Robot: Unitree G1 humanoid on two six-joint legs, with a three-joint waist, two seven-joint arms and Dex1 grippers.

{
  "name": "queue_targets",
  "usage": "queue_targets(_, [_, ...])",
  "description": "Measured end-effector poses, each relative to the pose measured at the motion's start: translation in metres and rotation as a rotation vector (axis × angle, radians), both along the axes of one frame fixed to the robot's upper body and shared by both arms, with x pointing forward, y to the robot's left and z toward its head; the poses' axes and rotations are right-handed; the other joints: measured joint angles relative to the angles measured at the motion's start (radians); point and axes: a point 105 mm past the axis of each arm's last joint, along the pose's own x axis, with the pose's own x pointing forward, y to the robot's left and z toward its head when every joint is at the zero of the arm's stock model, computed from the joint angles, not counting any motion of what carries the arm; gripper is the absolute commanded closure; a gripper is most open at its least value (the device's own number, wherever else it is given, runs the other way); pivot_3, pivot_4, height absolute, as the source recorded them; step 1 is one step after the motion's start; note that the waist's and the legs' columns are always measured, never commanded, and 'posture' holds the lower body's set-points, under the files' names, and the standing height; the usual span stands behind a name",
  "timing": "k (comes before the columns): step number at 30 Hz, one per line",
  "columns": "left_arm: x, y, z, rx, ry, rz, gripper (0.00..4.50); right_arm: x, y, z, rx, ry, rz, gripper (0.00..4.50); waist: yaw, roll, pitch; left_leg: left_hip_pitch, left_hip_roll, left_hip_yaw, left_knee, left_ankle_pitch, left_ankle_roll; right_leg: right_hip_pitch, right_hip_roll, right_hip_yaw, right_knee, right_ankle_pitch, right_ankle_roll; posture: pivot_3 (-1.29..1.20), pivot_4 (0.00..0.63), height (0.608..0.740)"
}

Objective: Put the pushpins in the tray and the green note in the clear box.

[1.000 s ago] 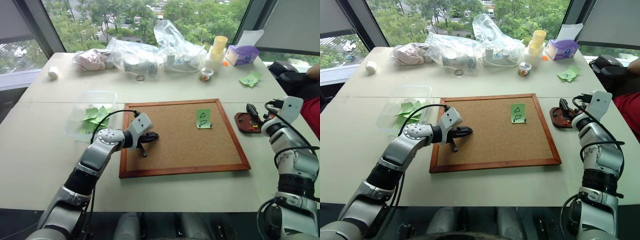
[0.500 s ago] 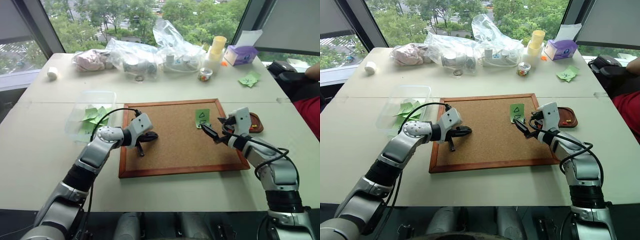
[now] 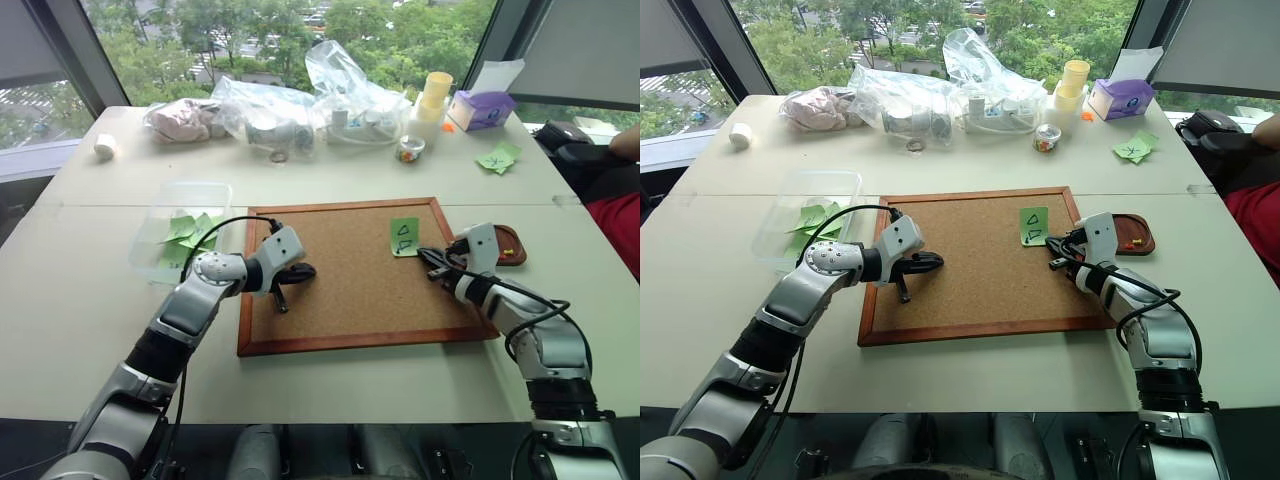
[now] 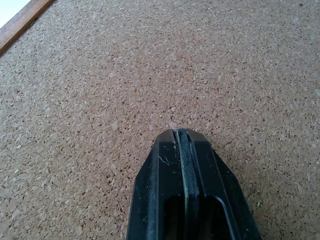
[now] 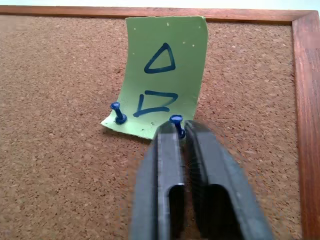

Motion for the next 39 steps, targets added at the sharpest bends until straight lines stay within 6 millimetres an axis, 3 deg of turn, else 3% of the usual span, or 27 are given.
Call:
queue_targets(12, [-0.002,0.000,0.000,-0.002,0.003,0.005,4.50,-0.001,-0.001,0.001,0.069,-0.028,-0.029,4.45,0.000,0.000,0.000,0.000,0.000,0.000,0.000,0.000,0.000,0.000,0.000,0.000,0.000,0.000,0.000,0.00,0.150,0.738])
queue_targets(16, [-0.002,0.000,-0.001,-0.001,0.006,0.007,4.50,0.000,-0.004,0.025,0.096,-0.136,-0.048,4.45,0.000,0.000,0.000,0.000,0.000,0.000,0.000,0.000,0.000,0.000,0.000,0.000,0.000,0.000,0.000,0.00,0.150,0.738])
queue_targets(21, [-0.002,0.000,-0.001,-0.001,0.006,0.006,4.50,0.000,-0.010,0.030,0.102,-0.159,-0.078,4.45,0.000,0.000,0.000,0.000,0.000,0.000,0.000,0.000,0.000,0.000,0.000,0.000,0.000,0.000,0.000,0.00,0.150,0.738])
queue_targets(25, [-0.002,0.000,-0.001,-0.001,0.007,0.005,4.50,0.005,-0.035,0.034,0.089,-0.184,-0.199,4.45,0.000,0.000,0.000,0.000,0.000,0.000,0.000,0.000,-0.001,0.000,0.000,0.000,0.000,0.000,0.000,0.00,0.150,0.738])
queue_targets(28, [-0.002,0.000,-0.001,-0.001,0.009,0.002,4.50,0.009,-0.071,0.033,0.027,-0.184,-0.342,4.45,-0.001,0.000,0.000,0.000,0.000,0.000,0.000,0.001,-0.001,0.000,0.000,0.000,0.000,0.000,0.000,0.00,0.150,0.738])
queue_targets(30, [-0.002,0.000,-0.001,0.000,0.012,0.002,4.50,0.011,-0.083,0.029,-0.002,-0.161,-0.382,4.45,-0.002,0.000,-0.001,0.000,0.000,0.000,0.000,0.001,-0.001,0.000,0.000,0.000,0.000,0.000,0.000,0.00,0.150,0.738])
queue_targets(37, [-0.002,0.000,-0.001,0.000,0.011,0.003,4.50,0.017,-0.099,0.013,-0.016,-0.103,-0.466,4.45,-0.003,0.001,-0.001,0.000,0.000,0.001,0.000,0.001,-0.002,0.000,0.000,0.000,0.000,0.000,0.000,0.00,0.150,0.738])
queue_targets(39, [-0.002,0.000,-0.001,-0.001,0.009,0.003,4.50,0.018,-0.100,0.012,-0.017,-0.097,-0.477,3.92,-0.003,0.001,-0.001,0.000,0.000,0.001,0.000,0.001,-0.002,0.000,0.000,0.000,0.000,0.000,0.000,0.00,0.150,0.738])
